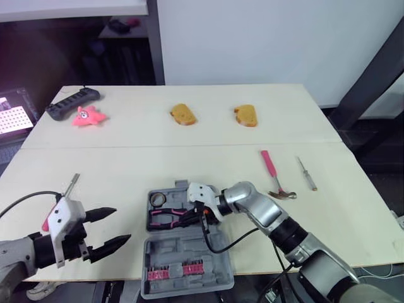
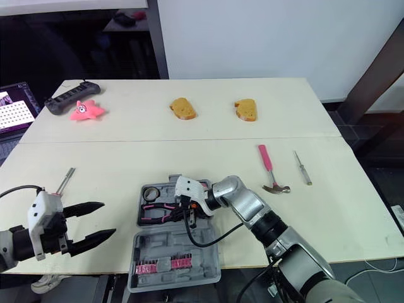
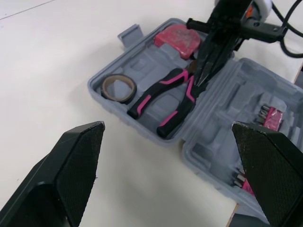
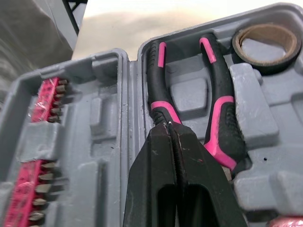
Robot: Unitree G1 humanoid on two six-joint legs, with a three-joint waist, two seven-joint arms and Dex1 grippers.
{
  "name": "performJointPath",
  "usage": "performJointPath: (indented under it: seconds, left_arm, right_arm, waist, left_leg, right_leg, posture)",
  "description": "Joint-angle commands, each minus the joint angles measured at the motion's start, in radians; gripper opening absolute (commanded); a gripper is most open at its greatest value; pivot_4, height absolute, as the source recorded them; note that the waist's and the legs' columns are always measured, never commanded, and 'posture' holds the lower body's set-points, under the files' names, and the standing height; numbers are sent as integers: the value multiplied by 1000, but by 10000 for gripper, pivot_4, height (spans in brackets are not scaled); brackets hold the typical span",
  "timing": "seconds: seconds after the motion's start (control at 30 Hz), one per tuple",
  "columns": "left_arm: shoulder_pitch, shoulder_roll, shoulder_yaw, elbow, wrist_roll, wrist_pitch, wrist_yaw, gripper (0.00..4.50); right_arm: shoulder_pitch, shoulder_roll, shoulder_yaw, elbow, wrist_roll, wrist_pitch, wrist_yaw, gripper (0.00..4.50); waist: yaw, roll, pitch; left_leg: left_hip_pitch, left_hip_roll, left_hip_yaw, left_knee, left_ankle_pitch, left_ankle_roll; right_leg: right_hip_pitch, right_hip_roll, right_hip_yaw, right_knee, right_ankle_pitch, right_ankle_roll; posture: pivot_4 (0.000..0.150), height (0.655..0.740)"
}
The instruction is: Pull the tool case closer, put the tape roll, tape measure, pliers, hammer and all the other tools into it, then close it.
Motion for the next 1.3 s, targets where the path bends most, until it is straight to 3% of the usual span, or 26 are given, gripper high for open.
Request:
performJointPath:
  seconds: [0.03, 0.23, 0.43, 0.63, 0.77, 0.9, 1.0, 1.03, 1.13, 1.23, 1.3]
  left_arm:
    - [-3, 18, 6, -31, -9, 9, -2, 45000]
    - [-1, 30, 1, -24, 12, 7, -13, 45000]
    - [-13, 35, -28, 7, 57, -25, -15, 45000]
    - [-49, 49, -48, 55, 72, -16, -17, 45000]
    - [-83, 54, -123, 133, 224, -139, 20, 45000]
    - [-143, 101, -164, 219, 235, -221, -84, 45000]
    - [-185, 147, -162, 284, 185, -236, -192, 37031]
    - [-204, 144, -154, 295, 151, -242, -217, 30727]
    - [-216, 146, -215, 363, 210, -346, -275, 18192]
    - [-229, 137, -256, 408, 237, -392, -293, 2447]
    - [-245, 123, -281, 428, 238, -404, -292, 1005]
  right_arm:
    - [22, -14, 75, 102, -109, 40, -20, 866]
    - [7, -12, 107, 125, -154, 70, -25, 866]
    - [1, -20, 103, 128, -164, 18, -20, 866]
    - [34, 0, -104, -55, 4, -176, 9, 866]
    - [71, 17, -253, -168, 114, -224, -17, 866]
    - [73, -151, -303, -285, 167, -141, 116, 866]
    - [124, -313, -352, -290, 153, -177, 185, 0]
    - [141, -353, -369, -291, 158, -176, 200, 0]
    - [216, -449, -359, -264, 88, -252, 210, 0]
    - [260, -472, -338, -247, 39, -314, 197, 0]
    - [280, -462, -328, -237, 11, -346, 177, 0]
  waist:
    - [-1, 0, -2]
    - [-2, 0, -3]
    - [-1, -2, -5]
    - [5, -2, -2]
    - [8, -1, 1]
    - [15, -1, 1]
    - [27, -1, 1]
    - [31, 0, 2]
    - [37, 1, 2]
    - [28, 1, 2]
    - [27, 1, 3]
  left_leg:
    - [1, 0, 0, 0, 0, 0]
    - [16, 0, 0, -2, 0, 0]
    - [17, 0, -1, -2, -1, 0]
    - [13, 0, -1, -2, -1, 0]
    - [6, 0, -1, -1, -1, 0]
    - [-3, 0, -1, 0, 0, 0]
    - [-4, 0, 0, 0, 0, -1]
    - [-4, 0, 0, -1, 0, -1]
    - [-4, 0, 1, -1, 0, 0]
    - [-3, 0, 1, -1, 0, 0]
    - [-3, 0, 1, 0, 0, 0]
  right_leg:
    - [1, 0, 0, 0, 0, 0]
    - [12, 0, 0, -1, -3, -3]
    - [14, 0, 0, -2, -3, -3]
    - [13, 0, 0, -2, -3, -3]
    - [8, 0, 0, -2, -2, -2]
    - [-1, 0, 0, -1, -2, -2]
    - [-3, -1, -1, -1, -2, -2]
    - [-3, -1, -1, -2, -2, -2]
    - [-3, -1, 0, -2, -3, -2]
    - [-4, 0, 1, -2, -2, -2]
    - [-4, 0, 1, -1, -2, -2]
  posture:
    - [1500, 7129]
    - [1500, 7129]
    - [1500, 7129]
    - [1500, 7129]
    - [1500, 7129]
    - [1500, 7129]
    - [1500, 7129]
    - [1500, 7129]
    - [1500, 7129]
    - [1500, 7129]
    - [1500, 7129]
